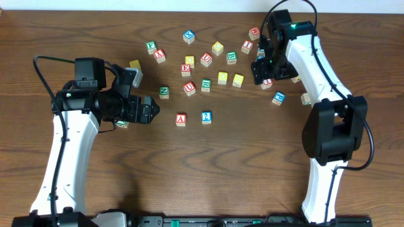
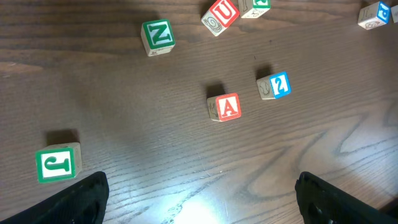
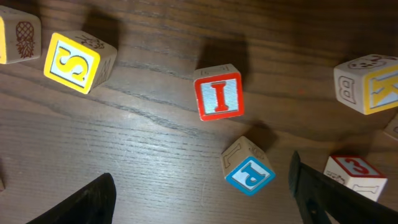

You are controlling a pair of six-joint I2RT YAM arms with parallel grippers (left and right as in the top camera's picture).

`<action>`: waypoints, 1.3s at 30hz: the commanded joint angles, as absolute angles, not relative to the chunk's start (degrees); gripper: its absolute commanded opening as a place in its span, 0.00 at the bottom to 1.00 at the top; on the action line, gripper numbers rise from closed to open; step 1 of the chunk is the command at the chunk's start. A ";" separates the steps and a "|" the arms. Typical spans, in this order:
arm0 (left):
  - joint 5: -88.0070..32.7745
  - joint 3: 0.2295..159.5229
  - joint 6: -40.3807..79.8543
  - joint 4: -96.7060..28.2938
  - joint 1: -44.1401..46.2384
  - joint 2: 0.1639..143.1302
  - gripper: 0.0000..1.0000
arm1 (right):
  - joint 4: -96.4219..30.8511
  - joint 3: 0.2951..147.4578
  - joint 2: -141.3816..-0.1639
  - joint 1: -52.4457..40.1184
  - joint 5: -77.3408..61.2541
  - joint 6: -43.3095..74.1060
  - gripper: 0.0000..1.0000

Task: Spell out AI2
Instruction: 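Lower the right gripper and close it on the red I block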

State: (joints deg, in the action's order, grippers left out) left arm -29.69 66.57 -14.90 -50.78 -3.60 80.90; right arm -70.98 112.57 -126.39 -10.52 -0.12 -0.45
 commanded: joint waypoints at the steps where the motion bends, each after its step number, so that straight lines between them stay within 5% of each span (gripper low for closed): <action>1: -30.41 66.87 -15.59 -50.72 -3.86 80.90 0.94 | -70.91 113.40 -126.72 -9.37 0.95 -0.47 0.85; 15: -30.41 66.87 -15.59 -50.65 -3.86 80.90 0.94 | -65.43 106.96 -126.80 -9.04 0.95 -0.47 0.73; 39: -30.39 66.87 -15.62 -50.65 -3.86 80.90 0.94 | -56.36 100.53 -126.82 -9.02 0.25 0.38 0.72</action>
State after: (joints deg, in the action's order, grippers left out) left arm -29.69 66.57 -14.92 -50.68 -3.60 80.90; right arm -56.93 101.38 -126.41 -9.56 0.23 -0.40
